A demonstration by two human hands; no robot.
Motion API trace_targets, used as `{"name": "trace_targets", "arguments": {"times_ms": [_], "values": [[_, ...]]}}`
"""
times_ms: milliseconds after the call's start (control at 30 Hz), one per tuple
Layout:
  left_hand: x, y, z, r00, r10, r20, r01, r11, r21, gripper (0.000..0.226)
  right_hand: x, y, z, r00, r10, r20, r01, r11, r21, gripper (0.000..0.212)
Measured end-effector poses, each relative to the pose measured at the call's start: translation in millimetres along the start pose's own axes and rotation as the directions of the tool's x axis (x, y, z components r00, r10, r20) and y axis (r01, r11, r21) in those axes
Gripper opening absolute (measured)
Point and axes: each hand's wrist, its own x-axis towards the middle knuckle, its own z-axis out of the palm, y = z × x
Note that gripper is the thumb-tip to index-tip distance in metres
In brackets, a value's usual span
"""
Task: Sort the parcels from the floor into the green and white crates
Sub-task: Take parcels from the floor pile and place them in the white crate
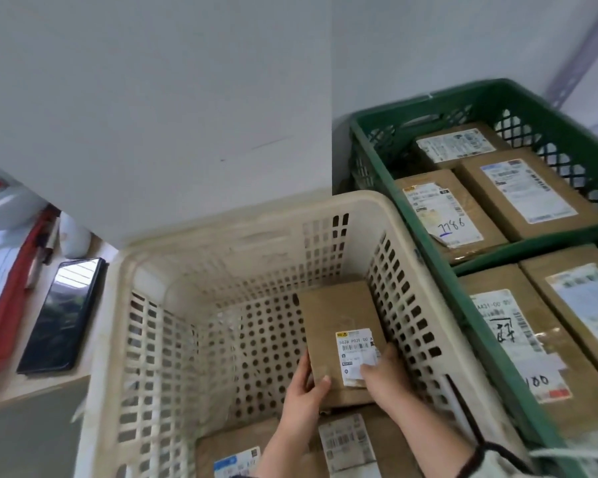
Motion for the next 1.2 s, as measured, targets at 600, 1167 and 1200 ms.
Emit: {"name": "trace_targets", "arguments": {"times_ms": [600,1167,1200], "values": [[-46,39,-7,0.996,0.078,-0.043,-0.066,0.973,0.223,0.076,-48,-6,-10,0.991,-0.121,-0.063,0.122,0.992,0.02,0.068],[-285,196,-87,0.788,0.591,-0.172,-0.556,0.804,0.213,0.061,-273,-147,-127,0.735,-0.675,-0.057,0.648,0.676,0.35,0.072],[-301,202,-94,0.767,0.61,-0.2,-0.575,0.791,0.209,0.061,-291,-154,-131,0.696,-0.717,-0.039,0.685,0.647,0.335,0.072]]}}
